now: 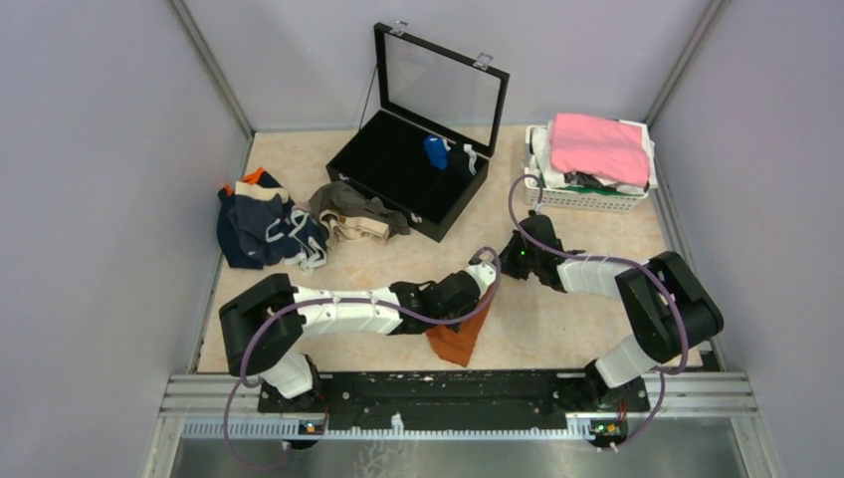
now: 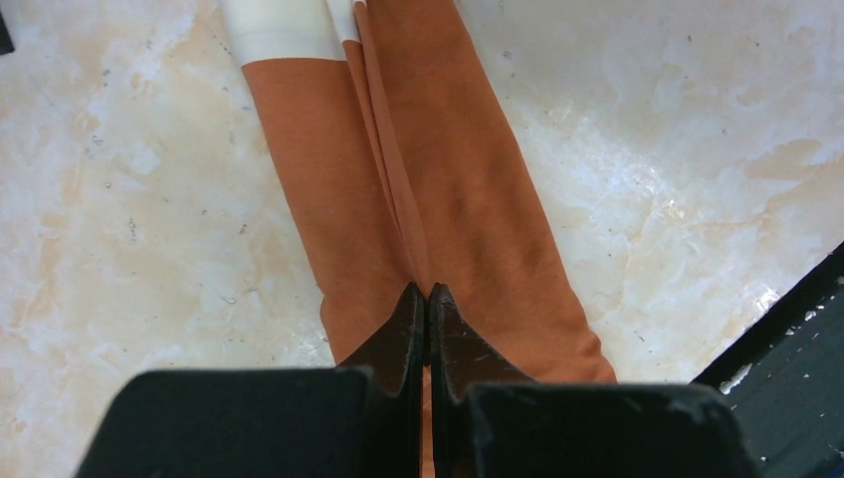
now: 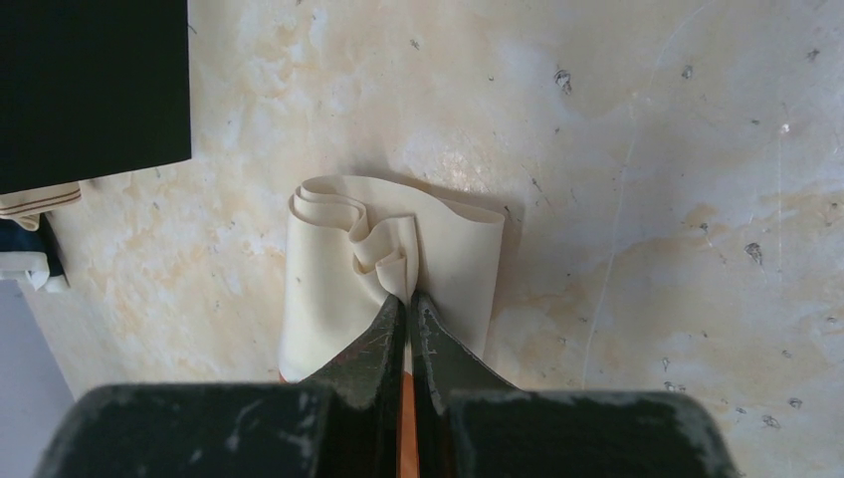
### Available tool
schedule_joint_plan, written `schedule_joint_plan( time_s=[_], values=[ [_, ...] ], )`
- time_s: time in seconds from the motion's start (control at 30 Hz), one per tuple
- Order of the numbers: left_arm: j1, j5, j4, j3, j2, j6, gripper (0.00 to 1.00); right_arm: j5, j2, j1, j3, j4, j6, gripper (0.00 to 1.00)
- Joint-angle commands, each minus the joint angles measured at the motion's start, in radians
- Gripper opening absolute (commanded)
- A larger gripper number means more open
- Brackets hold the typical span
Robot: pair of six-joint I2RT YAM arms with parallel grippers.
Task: Roll the underwear
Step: Fold the underwear at the center of the board.
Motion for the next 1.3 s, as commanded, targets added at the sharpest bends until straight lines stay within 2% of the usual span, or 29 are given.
schedule_joint_plan(
  time_s=[0.0,0.77,0.87,1.07,1.2,1.27],
  values=[
    [-0.027,0.033,-0.036,0.044,0.021,-0.047,0.0,0.074,0.037,-0.02,0.017,-0.003,-0.025,0.0],
    [-0.094,0.101,-0.047,0.184,0.167,-0.18,0.0,0.075,0.05,-0.019,0.009,-0.007,-0.022,0.0],
    [-0.095,0.127,-0.024,0.187,0.185,-0.189,0.07,0.075,0.049,-0.019,0.006,-0.006,-0.022,0.0],
    [-0.095,0.168,0.02,0.18,0.191,-0.195,0.3,0.075,0.04,-0.02,0.006,-0.007,-0.024,0.0],
    [-0.095,0.192,0.046,0.171,0.191,-0.194,0.38,0.073,0.011,-0.02,0.011,-0.006,-0.029,0.01],
    [-0.095,0.2,0.048,0.169,0.187,-0.196,0.39,0.066,-0.013,-0.019,0.019,-0.007,-0.039,0.07]
  ],
)
